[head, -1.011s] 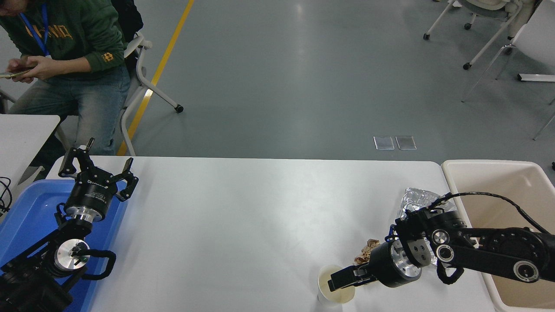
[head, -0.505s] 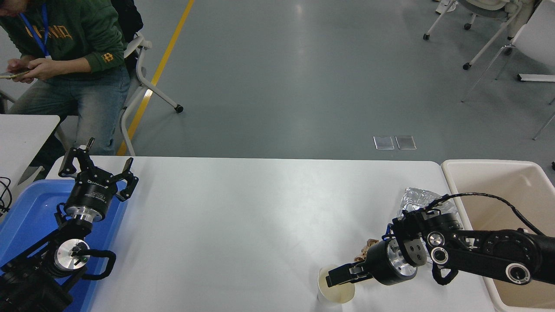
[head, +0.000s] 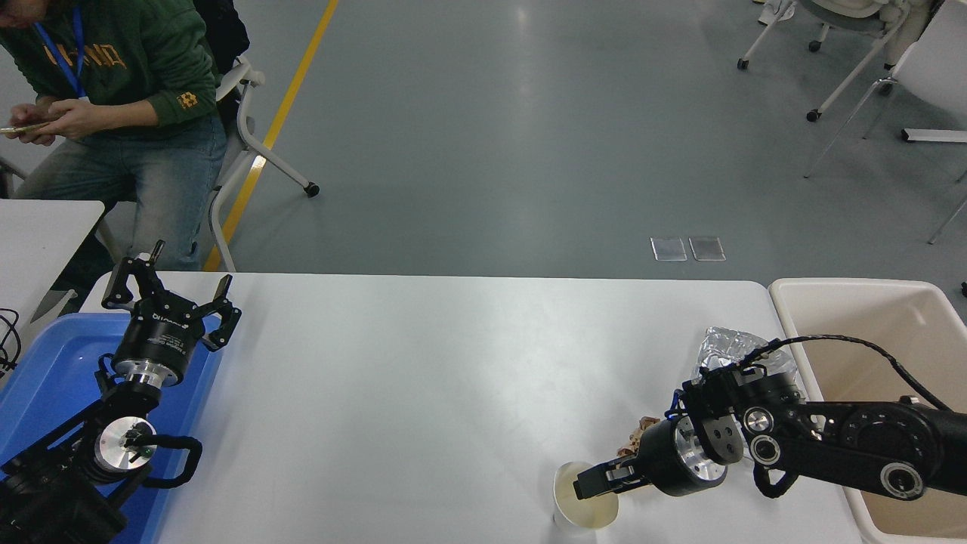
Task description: Clean the table surface
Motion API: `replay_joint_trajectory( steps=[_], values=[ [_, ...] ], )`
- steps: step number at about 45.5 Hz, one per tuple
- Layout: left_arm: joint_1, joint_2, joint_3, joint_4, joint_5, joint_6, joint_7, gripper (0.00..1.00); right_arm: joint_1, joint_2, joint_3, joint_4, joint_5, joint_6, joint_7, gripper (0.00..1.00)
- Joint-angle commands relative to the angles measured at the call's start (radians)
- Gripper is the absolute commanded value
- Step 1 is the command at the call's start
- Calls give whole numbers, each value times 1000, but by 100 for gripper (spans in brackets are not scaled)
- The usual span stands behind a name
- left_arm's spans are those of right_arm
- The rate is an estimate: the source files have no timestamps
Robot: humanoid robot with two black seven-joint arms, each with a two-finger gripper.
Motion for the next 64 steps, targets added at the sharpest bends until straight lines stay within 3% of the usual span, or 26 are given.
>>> replay_joint_trajectory(
  steps=[1,5,25,42,64],
  values=[
    [0,0,0,0,0,0,0,99,-4,-6,-5,3,-44,4,21,19],
    [0,0,0,0,0,0,0,99,-1,-8,-6,3,-48,9,61,0],
    [0,0,0,0,0,0,0,99,10,-26,-5,8,-91,7,125,0],
    [0,0,0,0,0,0,0,99,54,-54,3,28,-87,9,125,0],
    [0,0,0,0,0,0,0,99,220,-284,95,155,-55,147,125,0]
  ],
)
